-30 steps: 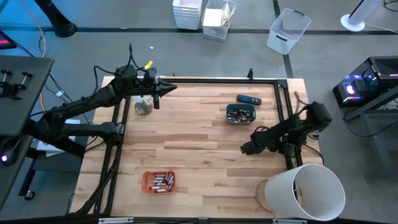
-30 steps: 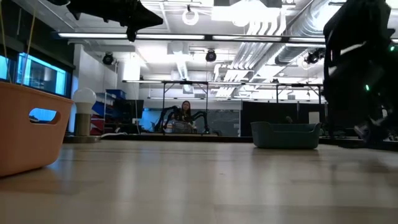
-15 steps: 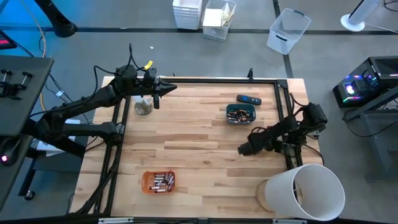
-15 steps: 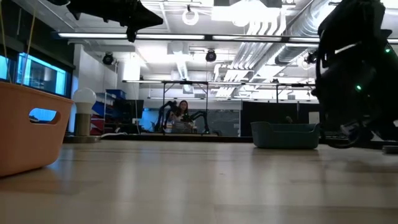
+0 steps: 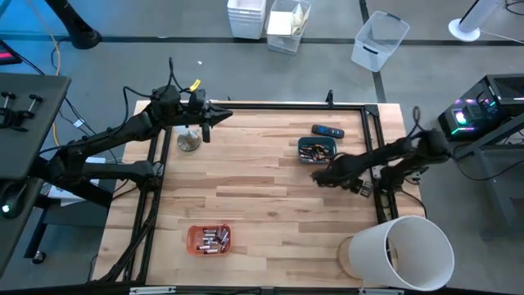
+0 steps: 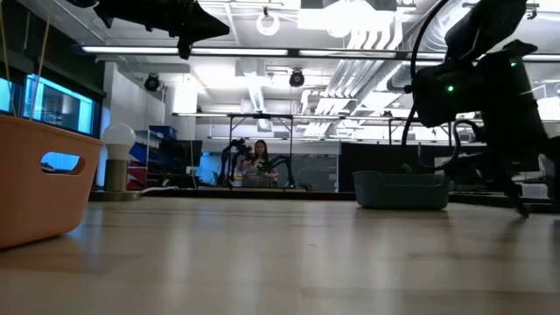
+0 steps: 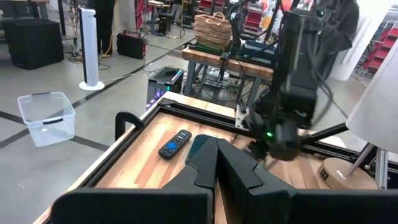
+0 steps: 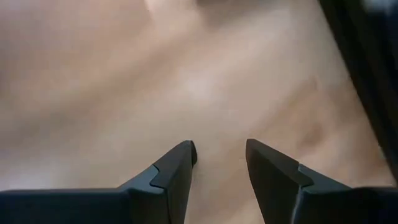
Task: Sort batteries
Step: Put the black battery into the blue bin
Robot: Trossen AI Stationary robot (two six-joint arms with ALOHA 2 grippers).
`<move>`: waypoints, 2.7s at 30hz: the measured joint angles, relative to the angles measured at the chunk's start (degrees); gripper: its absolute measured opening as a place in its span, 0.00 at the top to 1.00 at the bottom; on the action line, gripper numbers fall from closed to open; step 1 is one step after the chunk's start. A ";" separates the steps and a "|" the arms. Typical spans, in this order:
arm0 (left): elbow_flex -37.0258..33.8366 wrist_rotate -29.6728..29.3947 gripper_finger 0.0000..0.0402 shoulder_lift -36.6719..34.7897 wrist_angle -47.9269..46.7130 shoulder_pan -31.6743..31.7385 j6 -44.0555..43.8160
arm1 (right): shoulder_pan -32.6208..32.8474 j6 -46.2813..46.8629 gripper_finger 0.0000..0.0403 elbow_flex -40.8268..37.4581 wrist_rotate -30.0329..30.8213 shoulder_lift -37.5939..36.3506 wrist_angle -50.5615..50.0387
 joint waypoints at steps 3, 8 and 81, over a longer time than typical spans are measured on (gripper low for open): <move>0.00 0.01 1.00 0.00 0.00 0.00 -1.59 | -2.78 -0.96 0.63 -1.06 5.00 -5.78 -4.21; 0.00 -0.01 1.00 0.00 -0.01 0.00 -1.20 | -6.07 -2.30 0.63 -0.19 7.63 -14.13 -7.59; 0.00 1.25 1.00 -0.17 -4.57 4.50 2.10 | -43.54 -34.18 0.83 0.48 14.87 4.62 9.39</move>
